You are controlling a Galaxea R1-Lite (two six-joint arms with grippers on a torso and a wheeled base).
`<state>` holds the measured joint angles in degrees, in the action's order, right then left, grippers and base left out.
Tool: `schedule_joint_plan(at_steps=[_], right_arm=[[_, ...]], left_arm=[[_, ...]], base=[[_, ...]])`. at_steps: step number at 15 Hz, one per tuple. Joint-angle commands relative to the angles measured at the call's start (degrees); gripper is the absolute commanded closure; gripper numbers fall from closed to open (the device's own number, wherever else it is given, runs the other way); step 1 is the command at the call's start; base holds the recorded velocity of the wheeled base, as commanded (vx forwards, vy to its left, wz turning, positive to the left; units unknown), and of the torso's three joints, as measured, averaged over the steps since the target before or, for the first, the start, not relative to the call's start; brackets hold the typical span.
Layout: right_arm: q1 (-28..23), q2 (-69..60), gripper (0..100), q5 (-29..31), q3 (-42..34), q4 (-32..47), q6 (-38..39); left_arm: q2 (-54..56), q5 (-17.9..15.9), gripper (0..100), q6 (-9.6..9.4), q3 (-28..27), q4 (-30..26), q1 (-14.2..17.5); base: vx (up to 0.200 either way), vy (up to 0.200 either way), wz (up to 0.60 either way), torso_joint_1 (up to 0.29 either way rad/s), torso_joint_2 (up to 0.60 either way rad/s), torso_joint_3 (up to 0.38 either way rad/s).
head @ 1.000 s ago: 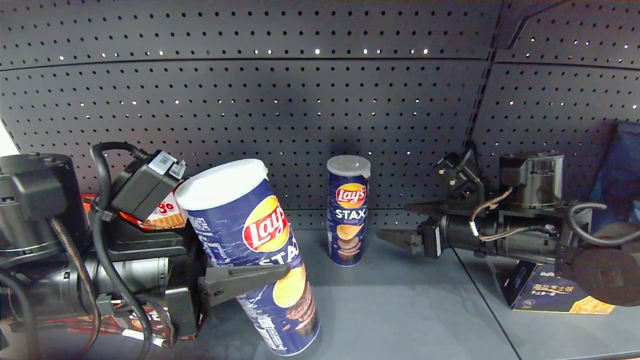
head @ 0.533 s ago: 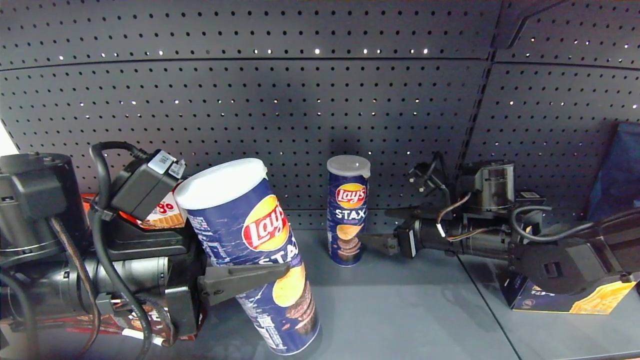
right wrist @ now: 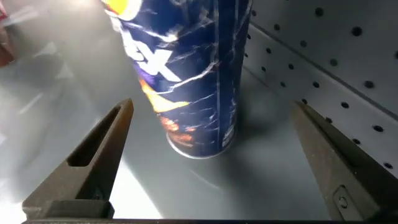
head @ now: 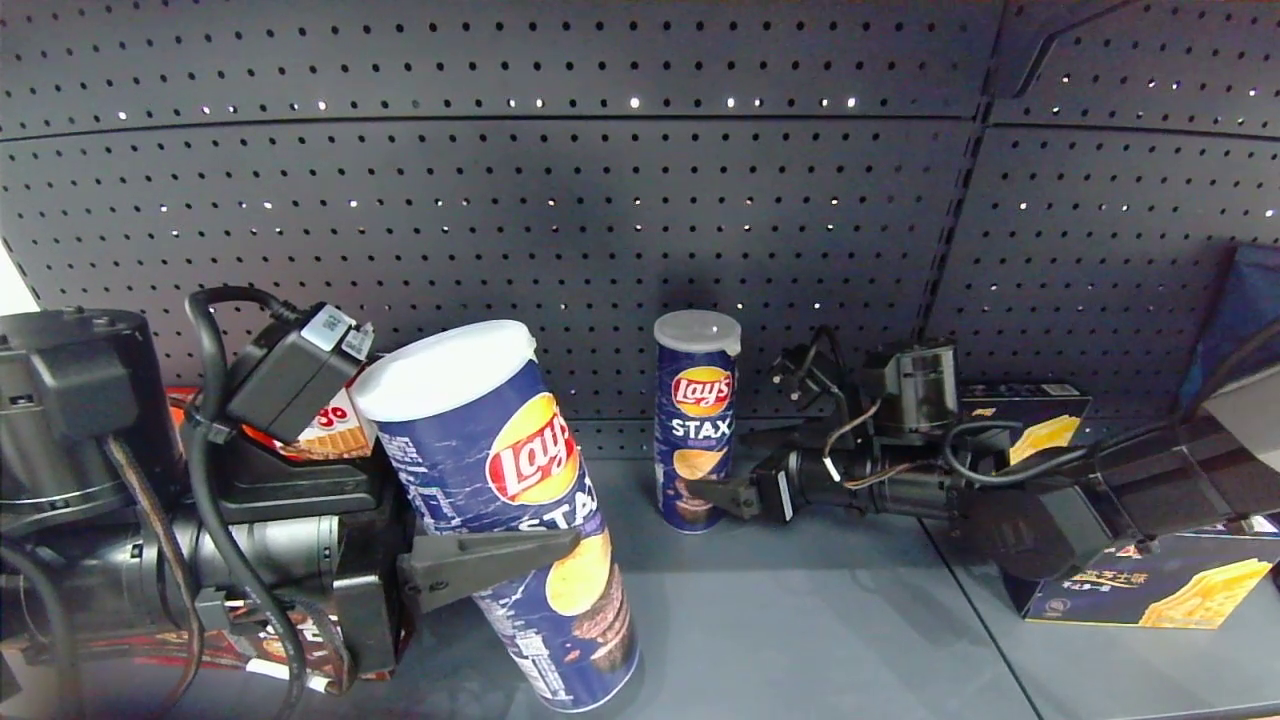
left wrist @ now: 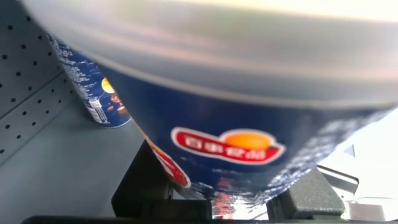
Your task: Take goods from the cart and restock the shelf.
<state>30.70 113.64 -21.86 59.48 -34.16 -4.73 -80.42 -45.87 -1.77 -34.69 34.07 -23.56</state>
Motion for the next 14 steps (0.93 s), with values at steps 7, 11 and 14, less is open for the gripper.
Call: schedule_joint_plan(at_steps=[7,11,14], right_arm=[[0.51,5.19,0,-1.87,3.10,-1.70,-0.72],[1.91,8.35,0,-1.52,6.88,-1.79,-0.72],[2.35,10.20,100,-1.70,7.93,-2.58,-0.81]], left_arm=[[-0.09,-0.01,100,-0.17,1.12,0.12,0.01],[0.00,-0.01,100,-0.17,1.12,0.12,0.01],[0.00,-0.01,100,-0.17,1.12,0.12,0.01]], base=[[0.000,0.000,0.00,0.000,0.00,0.000],[0.000,0.000,0.00,0.000,0.00,0.000],[0.000,0.000,0.00,0.000,0.00,0.000]])
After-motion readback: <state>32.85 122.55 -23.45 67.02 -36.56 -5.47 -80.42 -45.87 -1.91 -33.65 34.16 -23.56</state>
